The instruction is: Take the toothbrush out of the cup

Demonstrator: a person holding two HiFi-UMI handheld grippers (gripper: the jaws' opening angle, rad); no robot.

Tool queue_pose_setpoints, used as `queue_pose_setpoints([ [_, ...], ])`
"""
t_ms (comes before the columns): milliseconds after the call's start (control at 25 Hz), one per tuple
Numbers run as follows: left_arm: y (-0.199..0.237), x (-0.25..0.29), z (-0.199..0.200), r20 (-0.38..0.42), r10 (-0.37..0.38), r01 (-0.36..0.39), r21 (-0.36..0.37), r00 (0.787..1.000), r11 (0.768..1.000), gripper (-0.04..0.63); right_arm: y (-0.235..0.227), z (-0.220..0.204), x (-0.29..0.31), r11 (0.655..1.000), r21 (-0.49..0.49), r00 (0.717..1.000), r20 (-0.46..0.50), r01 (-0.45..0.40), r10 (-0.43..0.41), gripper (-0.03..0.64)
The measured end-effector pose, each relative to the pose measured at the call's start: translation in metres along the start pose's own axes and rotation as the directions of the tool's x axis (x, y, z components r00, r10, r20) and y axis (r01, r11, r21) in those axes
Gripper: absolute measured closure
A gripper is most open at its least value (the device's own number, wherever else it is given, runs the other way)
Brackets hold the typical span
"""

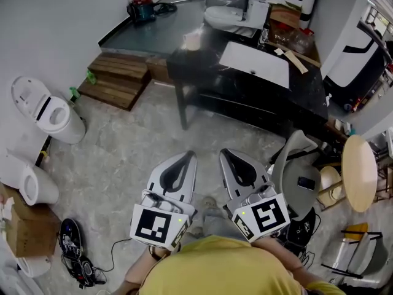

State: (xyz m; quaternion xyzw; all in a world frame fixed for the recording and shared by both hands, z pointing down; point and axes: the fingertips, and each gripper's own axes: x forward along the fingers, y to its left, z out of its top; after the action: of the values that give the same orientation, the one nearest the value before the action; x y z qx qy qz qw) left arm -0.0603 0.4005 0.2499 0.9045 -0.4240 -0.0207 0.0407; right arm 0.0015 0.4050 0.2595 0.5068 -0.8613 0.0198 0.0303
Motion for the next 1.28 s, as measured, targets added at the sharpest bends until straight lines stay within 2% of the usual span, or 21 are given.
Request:
queue_pose_setpoints([
  [320,0.018,0.063,0.011,0.023,0.03,-0.03,0.011,0.999,0.999,0.586,-0.049,0.008,0.044,0.998,-0.006,0.998,0.009,-0.055,0.055,0.6],
  [720,0.032,0.099,0.012,0.024,0.075,-0.076,0.023,0.997,0.997,0.586,-0.078,0.006,0.069,0.995,0.007,0.995,0.012,-0.101,0.101,0.6],
  [960,0.039,0.113,0.01,0.014,0.082,-0.082,0.017,0.997,0.996,0.586,-0.089,0.004,0.082,0.994,0.016,0.994,0.006,-0.107,0.107,0.6],
  [1280,0.069,0.143,0.007,0.005,0.062,-0.062,0.003,0.998,0.998,0.586,-0.102,0.002,0.121,0.995,0.026,0.996,-0.004,-0.092,0.092,0.6],
])
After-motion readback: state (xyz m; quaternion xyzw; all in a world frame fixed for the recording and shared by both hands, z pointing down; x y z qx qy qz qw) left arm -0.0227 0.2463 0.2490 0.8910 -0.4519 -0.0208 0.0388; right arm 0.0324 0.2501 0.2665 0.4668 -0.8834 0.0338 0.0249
